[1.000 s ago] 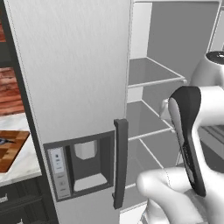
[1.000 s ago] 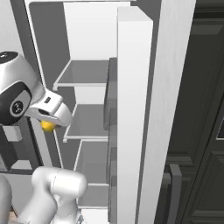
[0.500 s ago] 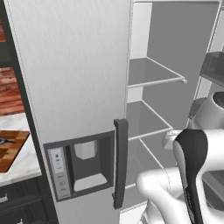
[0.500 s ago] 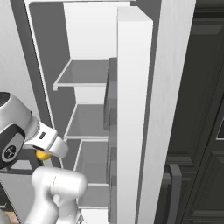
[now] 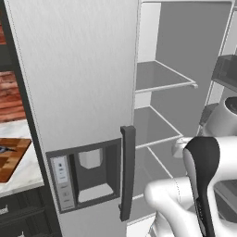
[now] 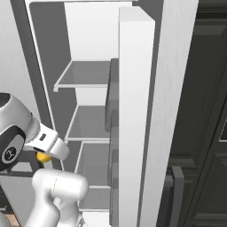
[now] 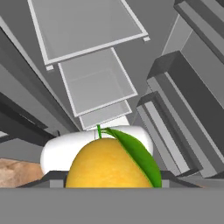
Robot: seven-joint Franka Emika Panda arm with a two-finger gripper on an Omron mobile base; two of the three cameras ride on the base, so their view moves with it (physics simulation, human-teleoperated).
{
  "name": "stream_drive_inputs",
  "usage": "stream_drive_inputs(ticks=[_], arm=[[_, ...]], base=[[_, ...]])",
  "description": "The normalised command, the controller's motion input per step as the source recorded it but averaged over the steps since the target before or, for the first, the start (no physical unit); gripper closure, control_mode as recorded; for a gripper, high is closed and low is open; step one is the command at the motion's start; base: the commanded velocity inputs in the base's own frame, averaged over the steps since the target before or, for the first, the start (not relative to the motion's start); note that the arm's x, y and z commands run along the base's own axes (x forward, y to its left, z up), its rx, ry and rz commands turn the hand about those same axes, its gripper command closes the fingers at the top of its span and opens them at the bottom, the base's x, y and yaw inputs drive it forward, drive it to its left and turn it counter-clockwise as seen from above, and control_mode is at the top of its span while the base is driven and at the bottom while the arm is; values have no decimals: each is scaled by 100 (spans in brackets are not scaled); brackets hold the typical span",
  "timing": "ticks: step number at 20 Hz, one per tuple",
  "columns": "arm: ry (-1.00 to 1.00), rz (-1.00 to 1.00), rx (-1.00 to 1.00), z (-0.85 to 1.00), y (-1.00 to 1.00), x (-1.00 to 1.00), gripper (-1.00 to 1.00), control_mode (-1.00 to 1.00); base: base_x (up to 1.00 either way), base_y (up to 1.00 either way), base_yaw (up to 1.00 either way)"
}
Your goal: Retrieve a lemon from the fridge and place it on the cutting board with the fish.
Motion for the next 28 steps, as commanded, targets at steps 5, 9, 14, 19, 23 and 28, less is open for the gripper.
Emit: stream_drive_inputs(ticks=[5, 9, 14, 19, 23, 28], arm=[[0, 0, 0, -4, 3, -14, 100, 100], [0, 0, 0, 0, 0, 0, 100, 100], [0, 0, 0, 0, 0, 0, 100, 100], [0, 0, 0, 0, 0, 0, 100, 100], [0, 0, 0, 0, 0, 0, 100, 100], [0, 0, 0, 0, 0, 0, 100, 100]], base=[[-38, 16, 0], [-69, 69, 0], [-59, 97, 0], [-15, 100, 0], [0, 100, -6], [14, 87, -13]])
